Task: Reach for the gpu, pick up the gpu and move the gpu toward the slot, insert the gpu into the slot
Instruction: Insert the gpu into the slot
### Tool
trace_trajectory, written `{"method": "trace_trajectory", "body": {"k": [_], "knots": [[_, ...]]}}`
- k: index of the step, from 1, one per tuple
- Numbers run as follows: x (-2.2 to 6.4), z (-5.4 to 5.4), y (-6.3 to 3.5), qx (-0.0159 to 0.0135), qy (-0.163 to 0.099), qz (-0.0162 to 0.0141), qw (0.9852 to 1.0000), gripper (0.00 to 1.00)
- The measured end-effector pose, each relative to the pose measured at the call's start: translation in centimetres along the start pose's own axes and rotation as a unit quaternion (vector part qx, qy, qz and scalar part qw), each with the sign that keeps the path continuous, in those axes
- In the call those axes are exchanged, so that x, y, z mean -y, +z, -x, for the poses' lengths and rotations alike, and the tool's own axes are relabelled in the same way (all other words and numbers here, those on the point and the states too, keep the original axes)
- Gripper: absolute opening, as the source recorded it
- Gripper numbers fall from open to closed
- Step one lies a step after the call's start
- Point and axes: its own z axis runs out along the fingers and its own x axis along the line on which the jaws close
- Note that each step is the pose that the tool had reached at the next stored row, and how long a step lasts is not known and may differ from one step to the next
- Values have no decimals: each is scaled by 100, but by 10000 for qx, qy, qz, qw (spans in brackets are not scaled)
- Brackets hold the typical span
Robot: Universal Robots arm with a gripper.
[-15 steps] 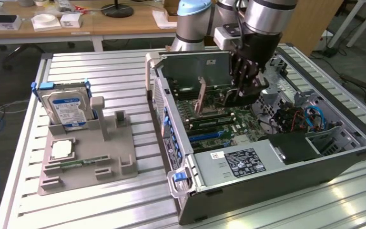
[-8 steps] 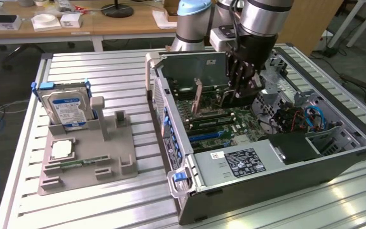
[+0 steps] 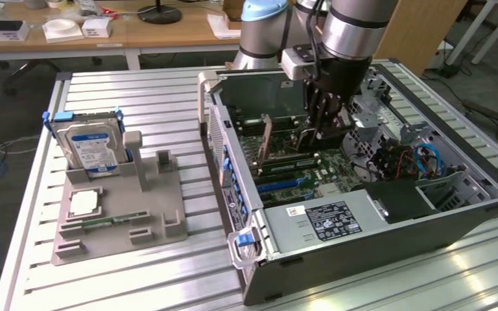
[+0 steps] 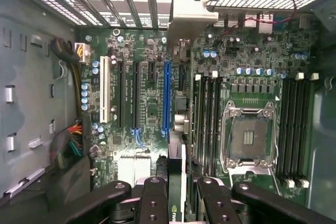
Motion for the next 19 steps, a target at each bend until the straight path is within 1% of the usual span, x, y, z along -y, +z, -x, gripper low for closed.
{"method": "trace_trajectory", "body": {"k": [1,4,5,9,13,19], "knots": [[-12,0,18,-1,0,0,10000,26],[-89,-1,71,-1,-1,0,10000,26],[-116,-2,107,-1,-1,0,10000,26],[-120,-6,181,-1,-2,0,10000,26],[-123,-50,241,-1,-1,0,10000,26],[-205,-73,330,0,-1,0,10000,26]]}}
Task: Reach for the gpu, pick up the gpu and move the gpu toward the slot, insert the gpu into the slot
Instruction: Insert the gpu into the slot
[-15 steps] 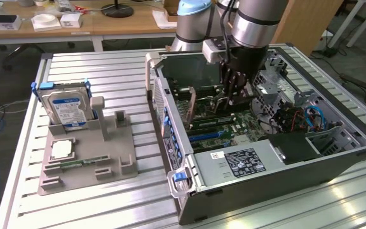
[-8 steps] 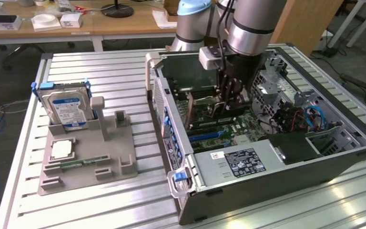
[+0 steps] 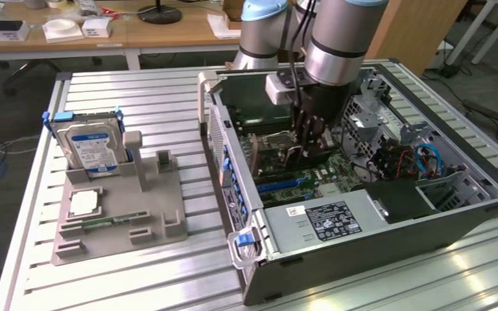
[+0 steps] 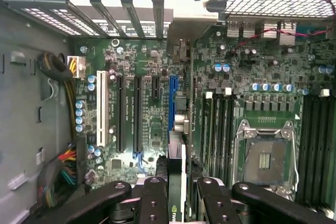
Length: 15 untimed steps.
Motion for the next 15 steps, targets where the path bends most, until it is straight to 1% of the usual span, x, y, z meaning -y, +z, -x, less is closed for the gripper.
{"method": "trace_trajectory", "body": {"k": [5,11,15], "knots": [[-13,-40,50,0,1,0,10000,26],[-105,-45,95,-1,0,0,10000,26],[-119,-46,144,-1,0,0,10000,26]]}}
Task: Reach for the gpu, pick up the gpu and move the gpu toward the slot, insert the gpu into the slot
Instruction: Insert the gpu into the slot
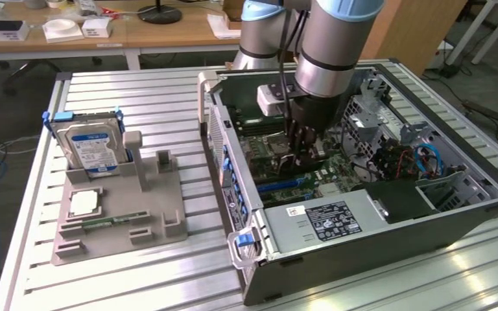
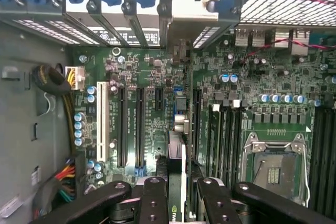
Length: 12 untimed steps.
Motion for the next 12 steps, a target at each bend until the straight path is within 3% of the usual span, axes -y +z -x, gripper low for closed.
{"method": "trace_trajectory", "body": {"k": [12], "knots": [[-53,-2,138,0,0,1,10000,26]]}}
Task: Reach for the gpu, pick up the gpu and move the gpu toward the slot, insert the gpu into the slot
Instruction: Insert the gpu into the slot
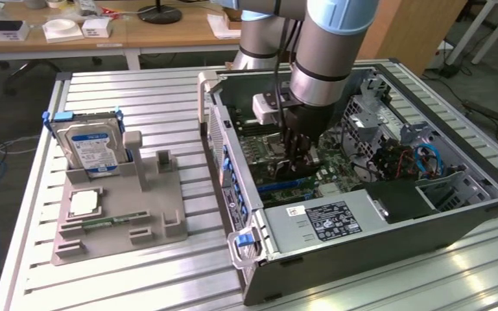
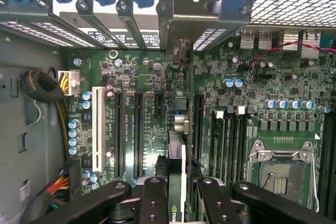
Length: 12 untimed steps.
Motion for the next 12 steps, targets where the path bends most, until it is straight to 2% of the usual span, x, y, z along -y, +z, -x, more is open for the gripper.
{"method": "trace_trajectory", "body": {"k": [12], "knots": [[-36,0,28,0,0,0,10000,26]]}}
